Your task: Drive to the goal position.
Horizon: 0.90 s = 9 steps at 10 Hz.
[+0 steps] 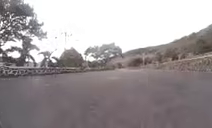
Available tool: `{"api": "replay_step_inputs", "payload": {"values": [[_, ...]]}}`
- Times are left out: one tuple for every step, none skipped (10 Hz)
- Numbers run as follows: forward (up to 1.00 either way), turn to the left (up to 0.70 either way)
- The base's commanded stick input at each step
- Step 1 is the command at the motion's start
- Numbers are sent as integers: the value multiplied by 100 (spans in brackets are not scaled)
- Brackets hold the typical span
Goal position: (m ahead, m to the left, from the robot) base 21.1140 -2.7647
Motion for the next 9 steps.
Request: {"api": "replay_step_inputs", "payload": {"values": [[70, 0], [70, 0], [70, 0], [70, 0], [70, 0], [70, 0], [70, -12], [70, -23], [70, 0]]}}
